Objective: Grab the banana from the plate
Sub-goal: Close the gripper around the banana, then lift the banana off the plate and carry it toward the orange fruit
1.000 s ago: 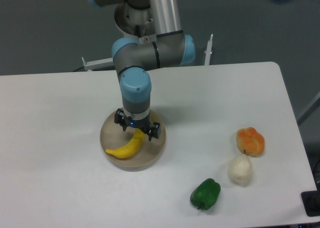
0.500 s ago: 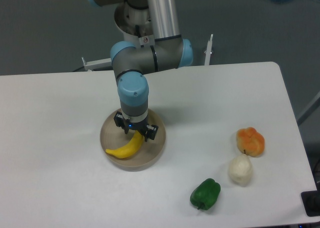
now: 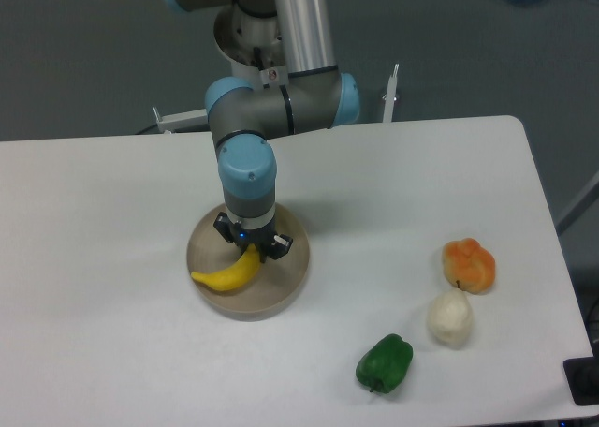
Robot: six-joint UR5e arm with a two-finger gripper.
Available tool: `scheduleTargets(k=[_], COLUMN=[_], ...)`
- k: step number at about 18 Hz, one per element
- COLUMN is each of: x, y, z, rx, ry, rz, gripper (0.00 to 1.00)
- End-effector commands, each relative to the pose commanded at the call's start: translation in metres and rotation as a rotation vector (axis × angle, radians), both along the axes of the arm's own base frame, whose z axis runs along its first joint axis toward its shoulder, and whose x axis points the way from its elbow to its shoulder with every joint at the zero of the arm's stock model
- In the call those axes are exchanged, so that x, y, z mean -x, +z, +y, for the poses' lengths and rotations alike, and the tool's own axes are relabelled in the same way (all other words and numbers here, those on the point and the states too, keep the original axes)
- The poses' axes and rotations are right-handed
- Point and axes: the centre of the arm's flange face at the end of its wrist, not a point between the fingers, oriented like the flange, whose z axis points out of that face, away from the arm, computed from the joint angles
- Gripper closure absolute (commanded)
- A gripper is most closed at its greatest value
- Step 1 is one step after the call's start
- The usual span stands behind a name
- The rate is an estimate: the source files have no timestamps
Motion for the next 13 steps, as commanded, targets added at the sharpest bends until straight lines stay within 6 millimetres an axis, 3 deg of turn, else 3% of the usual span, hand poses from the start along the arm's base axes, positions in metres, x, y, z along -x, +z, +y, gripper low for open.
scheduleTargets(k=[4, 6, 13], x=[0.005, 0.014, 0.092], y=[0.019, 0.04, 0.117], z=[0.005, 0.009, -0.021], rx=[-0.032, -0.064, -0.145], ry=[-0.009, -0.023, -0.069], rz=[0.019, 0.037, 0.145], gripper=[0.63, 0.63, 0.63])
